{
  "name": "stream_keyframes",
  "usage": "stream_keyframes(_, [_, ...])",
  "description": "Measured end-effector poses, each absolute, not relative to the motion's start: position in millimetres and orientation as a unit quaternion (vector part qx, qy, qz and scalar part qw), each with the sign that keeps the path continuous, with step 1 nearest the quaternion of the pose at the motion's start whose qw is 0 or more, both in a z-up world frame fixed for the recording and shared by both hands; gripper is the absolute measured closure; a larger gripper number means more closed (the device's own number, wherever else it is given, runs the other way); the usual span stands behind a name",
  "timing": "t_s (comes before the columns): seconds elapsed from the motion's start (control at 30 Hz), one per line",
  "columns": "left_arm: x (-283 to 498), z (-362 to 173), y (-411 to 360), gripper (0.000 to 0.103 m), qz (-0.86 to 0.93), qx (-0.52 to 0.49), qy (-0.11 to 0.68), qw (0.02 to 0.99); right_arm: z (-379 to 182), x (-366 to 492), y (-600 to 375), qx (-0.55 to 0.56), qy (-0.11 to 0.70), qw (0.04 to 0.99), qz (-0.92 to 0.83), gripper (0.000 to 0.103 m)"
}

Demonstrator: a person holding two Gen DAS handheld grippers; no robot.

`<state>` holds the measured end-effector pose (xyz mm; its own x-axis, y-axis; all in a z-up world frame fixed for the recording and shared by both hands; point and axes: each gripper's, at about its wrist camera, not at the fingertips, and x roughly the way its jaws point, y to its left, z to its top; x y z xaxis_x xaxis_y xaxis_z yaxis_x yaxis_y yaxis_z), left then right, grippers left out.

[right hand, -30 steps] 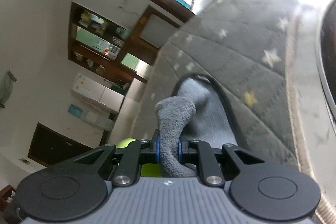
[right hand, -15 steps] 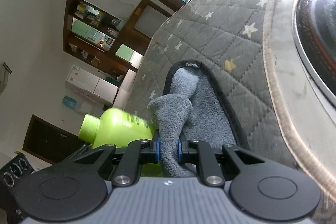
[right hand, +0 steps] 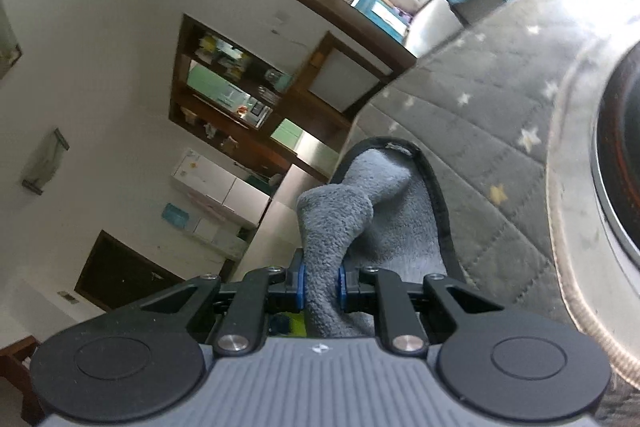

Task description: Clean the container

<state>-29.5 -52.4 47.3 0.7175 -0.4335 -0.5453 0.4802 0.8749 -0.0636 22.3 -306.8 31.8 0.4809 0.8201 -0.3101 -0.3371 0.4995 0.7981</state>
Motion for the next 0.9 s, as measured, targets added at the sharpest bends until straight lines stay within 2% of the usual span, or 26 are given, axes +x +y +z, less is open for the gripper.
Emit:
stream_keyframes(0.17, [-34.5,45.8,-62.1,0.033,-0.274,0.062,0.277,0.919,26.8,25.5,-309.6,0.346,0.36,0.79,0.356,0.089])
stream_keyframes(0.57, [-37.1,49.4,-58.4,0.031,-0.263,0.058,0.283,0.921,-35.1,39.1,-317.8,0.387,0.41,0.762,0.317,0.089])
stream_keyframes(0.9, [-48.1,55.3,-50.4,0.031,-0.243,0.063,0.278,0.927,-44.0,27.7,-317.9,0.359,0.433,0.767,0.311,0.089])
